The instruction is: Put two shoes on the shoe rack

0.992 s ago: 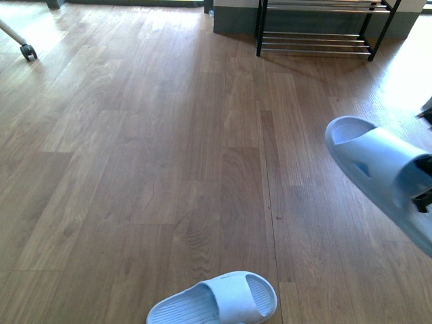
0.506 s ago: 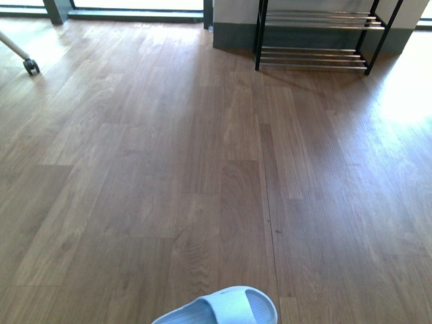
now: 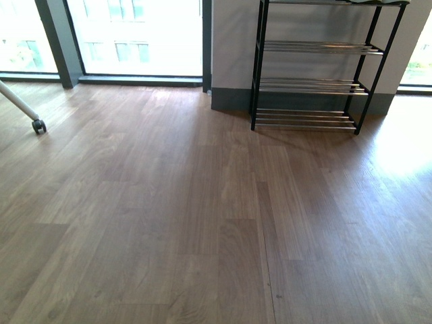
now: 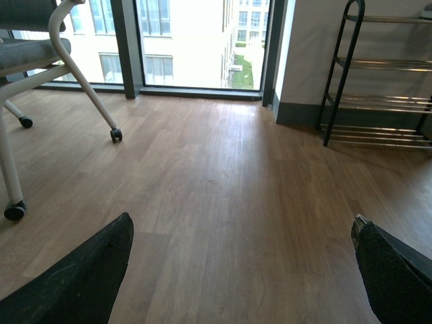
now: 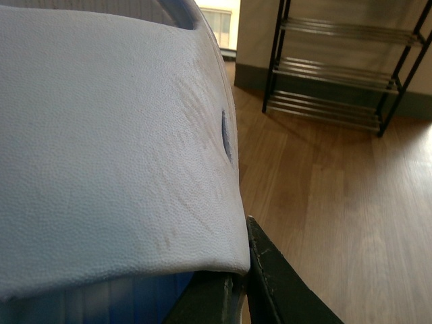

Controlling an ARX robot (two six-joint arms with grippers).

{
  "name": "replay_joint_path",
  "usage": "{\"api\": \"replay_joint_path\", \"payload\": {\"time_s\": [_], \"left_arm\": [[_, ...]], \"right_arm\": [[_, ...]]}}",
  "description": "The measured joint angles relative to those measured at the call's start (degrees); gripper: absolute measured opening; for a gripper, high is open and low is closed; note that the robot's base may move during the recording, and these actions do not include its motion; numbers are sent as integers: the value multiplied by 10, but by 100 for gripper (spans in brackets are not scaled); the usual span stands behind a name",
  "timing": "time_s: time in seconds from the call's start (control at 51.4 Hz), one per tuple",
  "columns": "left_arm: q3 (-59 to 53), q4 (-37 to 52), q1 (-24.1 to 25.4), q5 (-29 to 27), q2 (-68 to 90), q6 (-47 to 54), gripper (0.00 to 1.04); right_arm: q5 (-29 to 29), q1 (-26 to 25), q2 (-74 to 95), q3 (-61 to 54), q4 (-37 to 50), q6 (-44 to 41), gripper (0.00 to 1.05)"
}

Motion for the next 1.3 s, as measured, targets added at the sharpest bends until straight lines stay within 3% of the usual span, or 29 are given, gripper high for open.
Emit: {"api": "replay_joint_path", "payload": {"time_s": [1.303], "left_arm": [[0, 0, 0, 0, 0, 0, 95]], "right_arm": [[7, 4, -10, -15, 2, 16, 2]]}}
